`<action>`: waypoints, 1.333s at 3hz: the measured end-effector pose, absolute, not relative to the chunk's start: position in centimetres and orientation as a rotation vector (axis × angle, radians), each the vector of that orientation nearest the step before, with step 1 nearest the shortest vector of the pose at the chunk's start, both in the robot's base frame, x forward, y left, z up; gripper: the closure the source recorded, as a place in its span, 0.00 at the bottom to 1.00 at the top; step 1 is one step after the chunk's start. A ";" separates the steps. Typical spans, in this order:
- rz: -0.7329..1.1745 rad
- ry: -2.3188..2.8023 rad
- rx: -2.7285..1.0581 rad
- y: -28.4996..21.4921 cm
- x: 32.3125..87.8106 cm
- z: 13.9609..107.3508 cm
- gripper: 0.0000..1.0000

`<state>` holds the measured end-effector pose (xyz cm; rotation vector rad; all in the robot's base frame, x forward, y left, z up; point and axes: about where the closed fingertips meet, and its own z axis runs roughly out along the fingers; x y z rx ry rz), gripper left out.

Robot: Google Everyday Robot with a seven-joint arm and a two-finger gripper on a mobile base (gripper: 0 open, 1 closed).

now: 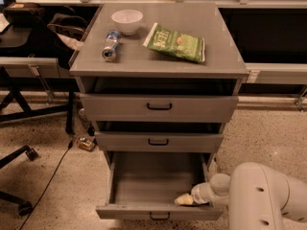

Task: Open bottom drawer

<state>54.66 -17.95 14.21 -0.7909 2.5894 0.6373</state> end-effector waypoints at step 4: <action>0.622 2.508 -0.558 -17.2 53.5 23.6 0.00</action>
Offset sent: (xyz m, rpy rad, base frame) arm -0.1019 -0.0046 0.0339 0.0783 0.1204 0.0224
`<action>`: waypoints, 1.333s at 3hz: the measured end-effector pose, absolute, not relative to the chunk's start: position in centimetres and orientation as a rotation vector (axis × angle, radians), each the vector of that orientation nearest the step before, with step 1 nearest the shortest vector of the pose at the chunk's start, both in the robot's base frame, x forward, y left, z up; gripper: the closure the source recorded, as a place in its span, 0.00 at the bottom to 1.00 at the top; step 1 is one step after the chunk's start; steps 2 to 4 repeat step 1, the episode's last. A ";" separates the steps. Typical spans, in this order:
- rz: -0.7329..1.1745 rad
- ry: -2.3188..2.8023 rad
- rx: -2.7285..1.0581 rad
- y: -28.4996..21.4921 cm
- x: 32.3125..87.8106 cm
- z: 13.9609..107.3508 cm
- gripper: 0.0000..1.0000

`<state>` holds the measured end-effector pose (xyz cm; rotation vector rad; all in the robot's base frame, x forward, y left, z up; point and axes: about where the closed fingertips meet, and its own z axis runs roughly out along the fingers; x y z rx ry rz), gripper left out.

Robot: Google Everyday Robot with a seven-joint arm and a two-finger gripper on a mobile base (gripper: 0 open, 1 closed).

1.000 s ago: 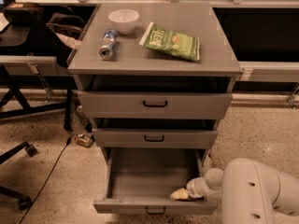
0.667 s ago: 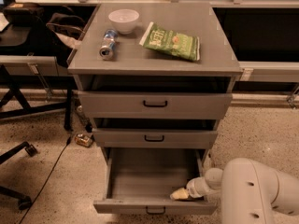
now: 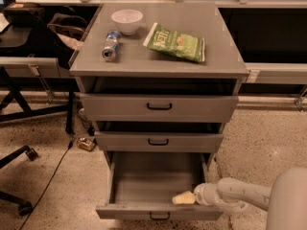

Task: Open bottom drawer

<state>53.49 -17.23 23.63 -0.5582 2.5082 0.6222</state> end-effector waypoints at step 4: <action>0.622 2.508 -0.558 -17.2 53.5 23.6 0.00</action>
Offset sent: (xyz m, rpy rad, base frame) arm 0.0000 0.0000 0.0000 0.0000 0.0000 0.0000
